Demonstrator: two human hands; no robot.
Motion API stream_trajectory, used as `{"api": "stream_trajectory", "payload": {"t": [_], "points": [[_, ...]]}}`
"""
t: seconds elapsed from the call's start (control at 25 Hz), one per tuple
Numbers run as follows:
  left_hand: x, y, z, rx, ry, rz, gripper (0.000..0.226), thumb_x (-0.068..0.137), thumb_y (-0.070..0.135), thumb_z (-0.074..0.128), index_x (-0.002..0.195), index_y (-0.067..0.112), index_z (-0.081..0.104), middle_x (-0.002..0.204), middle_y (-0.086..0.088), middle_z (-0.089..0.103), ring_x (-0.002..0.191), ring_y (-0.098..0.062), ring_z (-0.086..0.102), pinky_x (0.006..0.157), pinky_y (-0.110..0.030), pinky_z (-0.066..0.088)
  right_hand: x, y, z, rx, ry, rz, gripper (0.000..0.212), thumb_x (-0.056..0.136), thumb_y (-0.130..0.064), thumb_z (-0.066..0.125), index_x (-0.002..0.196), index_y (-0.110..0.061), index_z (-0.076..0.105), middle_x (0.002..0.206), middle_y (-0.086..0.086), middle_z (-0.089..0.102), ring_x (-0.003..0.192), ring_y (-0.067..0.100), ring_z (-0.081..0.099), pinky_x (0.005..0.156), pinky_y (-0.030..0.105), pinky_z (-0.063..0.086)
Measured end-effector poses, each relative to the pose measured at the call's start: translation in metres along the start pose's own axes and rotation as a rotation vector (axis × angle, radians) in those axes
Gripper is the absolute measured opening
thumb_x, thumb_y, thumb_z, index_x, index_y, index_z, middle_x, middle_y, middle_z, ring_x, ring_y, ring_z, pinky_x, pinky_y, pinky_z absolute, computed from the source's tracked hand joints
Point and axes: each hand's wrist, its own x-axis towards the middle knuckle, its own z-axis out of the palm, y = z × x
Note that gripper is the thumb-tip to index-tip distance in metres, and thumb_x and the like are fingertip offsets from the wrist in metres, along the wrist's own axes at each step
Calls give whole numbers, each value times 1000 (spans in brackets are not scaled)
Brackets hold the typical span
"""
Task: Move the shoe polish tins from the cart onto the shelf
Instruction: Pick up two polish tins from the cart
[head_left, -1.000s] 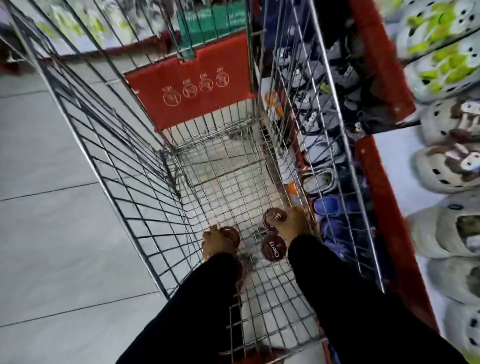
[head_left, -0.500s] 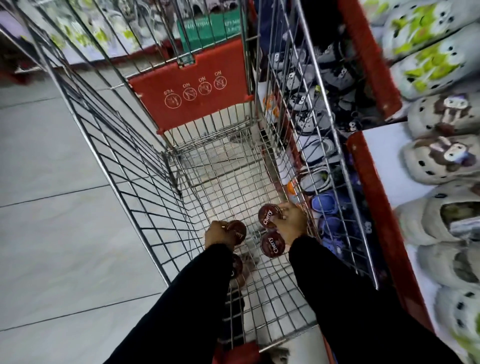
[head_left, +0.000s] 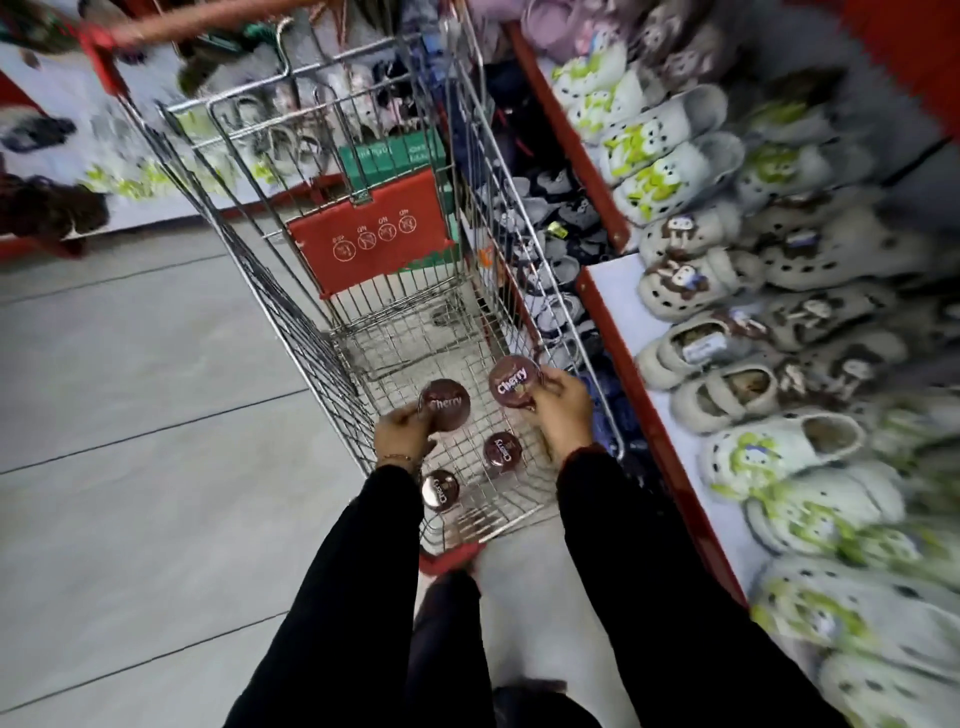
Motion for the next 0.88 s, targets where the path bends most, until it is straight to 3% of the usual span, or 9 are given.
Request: {"api": "stream_trajectory", "payload": {"t": [0.12,0.24,0.32,0.4,0.52,0.72,0.88], "points": [[-58,27,-1,-52,-105,79,25,90,13,65,110,-2,65,99,-14,66,91,-25,60,67,-29,52,-46,-36,-29,151,11,-43,37,87,-1,64,123,-4,60,116,16,68,95,25,70,87,45,59],[-114,57,4,-64,-207,198,14,91,13,62,103,4,65,76,-5,66,82,-22,63,64,-27,52,-93,-70,-69,261,20,-129,30,87,-2,64,116,-6,63,118,19,70,103,28,69,90,49,58],[-149,78,12,-58,-291,281,7,92,10,61,86,9,64,55,6,69,64,-14,68,51,-21,54,-125,-93,-100,335,43,-199,31,89,-3,61,119,-3,62,118,18,69,105,29,69,83,40,61],[-188,95,24,-34,-386,352,17,92,11,62,76,16,60,42,10,65,42,-1,64,45,-15,53,-162,-110,-138,384,61,-287,34,91,-3,57,126,-2,59,114,15,69,98,24,69,72,26,62],[-238,119,51,14,-503,457,18,92,14,62,74,19,61,38,10,63,33,3,57,42,-11,49,-209,-139,-190,414,109,-402,36,92,-1,57,128,1,58,111,14,68,87,19,69,64,21,62],[-316,136,112,68,-758,536,18,91,14,62,74,18,61,42,10,64,40,-6,57,45,-12,48,-263,-162,-286,504,314,-532,36,90,-3,61,126,0,60,117,18,69,105,30,70,67,25,63],[-370,137,161,129,-954,558,12,92,11,61,81,13,64,44,7,66,34,0,53,41,-12,45,-298,-160,-348,583,463,-581,33,92,-3,58,124,1,59,108,18,68,99,32,69,67,23,62]]}}
